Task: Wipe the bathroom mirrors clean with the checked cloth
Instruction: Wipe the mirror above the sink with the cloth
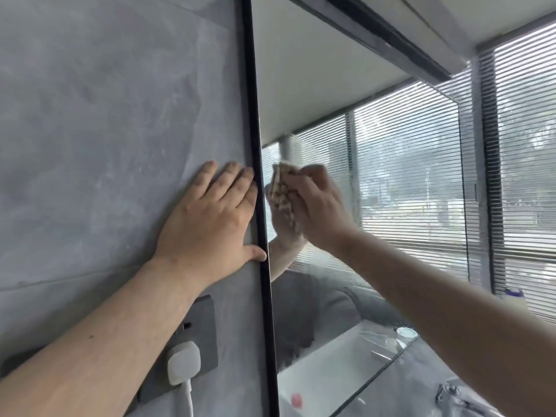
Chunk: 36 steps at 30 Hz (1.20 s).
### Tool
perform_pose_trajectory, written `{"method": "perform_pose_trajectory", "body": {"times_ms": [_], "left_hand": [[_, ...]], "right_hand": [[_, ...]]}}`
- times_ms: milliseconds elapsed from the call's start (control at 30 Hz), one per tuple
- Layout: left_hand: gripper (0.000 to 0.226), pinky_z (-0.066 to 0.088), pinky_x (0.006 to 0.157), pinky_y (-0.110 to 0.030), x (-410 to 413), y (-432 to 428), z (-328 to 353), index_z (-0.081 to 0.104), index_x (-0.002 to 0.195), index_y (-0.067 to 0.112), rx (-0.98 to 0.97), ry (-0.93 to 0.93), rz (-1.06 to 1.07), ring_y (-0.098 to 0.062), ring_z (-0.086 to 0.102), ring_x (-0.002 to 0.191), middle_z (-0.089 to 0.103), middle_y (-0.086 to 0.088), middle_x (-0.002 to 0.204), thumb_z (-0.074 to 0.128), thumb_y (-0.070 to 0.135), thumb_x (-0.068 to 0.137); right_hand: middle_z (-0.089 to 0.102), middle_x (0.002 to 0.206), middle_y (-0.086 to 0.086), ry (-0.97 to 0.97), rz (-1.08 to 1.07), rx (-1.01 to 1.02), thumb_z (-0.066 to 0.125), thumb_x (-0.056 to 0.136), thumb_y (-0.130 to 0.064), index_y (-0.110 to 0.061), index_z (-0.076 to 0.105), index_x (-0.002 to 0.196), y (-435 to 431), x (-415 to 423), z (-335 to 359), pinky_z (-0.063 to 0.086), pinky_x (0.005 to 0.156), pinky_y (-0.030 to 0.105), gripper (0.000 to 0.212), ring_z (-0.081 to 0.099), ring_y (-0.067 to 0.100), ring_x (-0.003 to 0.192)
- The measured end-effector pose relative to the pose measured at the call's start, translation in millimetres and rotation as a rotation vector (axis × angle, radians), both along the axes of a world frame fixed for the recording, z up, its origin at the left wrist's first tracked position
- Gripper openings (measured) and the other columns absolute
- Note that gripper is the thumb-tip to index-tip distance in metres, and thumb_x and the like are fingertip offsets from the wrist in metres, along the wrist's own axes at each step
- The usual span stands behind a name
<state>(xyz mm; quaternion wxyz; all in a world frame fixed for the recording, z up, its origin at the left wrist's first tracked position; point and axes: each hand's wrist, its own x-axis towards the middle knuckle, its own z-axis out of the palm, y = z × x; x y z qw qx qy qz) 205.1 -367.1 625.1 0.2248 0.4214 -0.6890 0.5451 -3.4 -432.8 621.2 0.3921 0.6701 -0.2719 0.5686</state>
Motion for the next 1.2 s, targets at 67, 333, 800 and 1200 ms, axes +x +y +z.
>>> {"method": "perform_pose_trajectory", "body": {"times_ms": [67,333,800,1200], "left_hand": [[0.112,0.02,0.12,-0.054,0,0,-1,0.051,0.139,-0.001,0.006,0.002,-0.012,-0.034,0.039,0.142,0.047,-0.018,0.149,0.065,0.077,0.06],[0.112,0.02,0.12,-0.055,-1,0,-1,0.052,0.137,-0.005,0.009,0.006,-0.025,-0.038,0.04,0.141,0.048,-0.021,0.147,0.067,0.075,0.061],[0.111,0.023,0.118,-0.057,0,0,-1,0.053,0.135,-0.006,0.04,0.009,-0.064,-0.039,0.041,0.14,0.049,-0.023,0.146,0.067,0.074,0.06],[0.112,0.023,0.118,-0.057,0,0,-1,0.053,0.135,-0.007,0.05,0.009,-0.074,-0.038,0.041,0.14,0.048,-0.023,0.146,0.069,0.074,0.06]], "right_hand": [[0.045,0.115,0.003,0.129,-0.022,-0.054,0.051,0.09,-0.028,-0.021,0.051,0.117,-1,-4,-52,0.046,0.082,0.042,0.028,0.054,0.027,0.097],[0.047,0.115,0.003,0.003,-0.056,0.047,0.054,0.091,-0.03,-0.021,0.057,0.119,-19,-41,-135,0.054,0.069,0.036,0.03,0.062,0.028,0.083],[0.049,0.101,0.013,-1.53,-0.045,0.67,0.042,0.099,-0.032,-0.014,0.059,0.099,-53,-92,-167,0.051,0.082,0.044,0.025,0.056,0.034,0.08],[0.053,0.113,-0.001,-1.088,0.244,0.295,0.053,0.095,-0.011,-0.021,0.07,0.119,-50,-62,-78,0.042,0.1,0.029,0.032,0.054,0.017,0.109]]}}
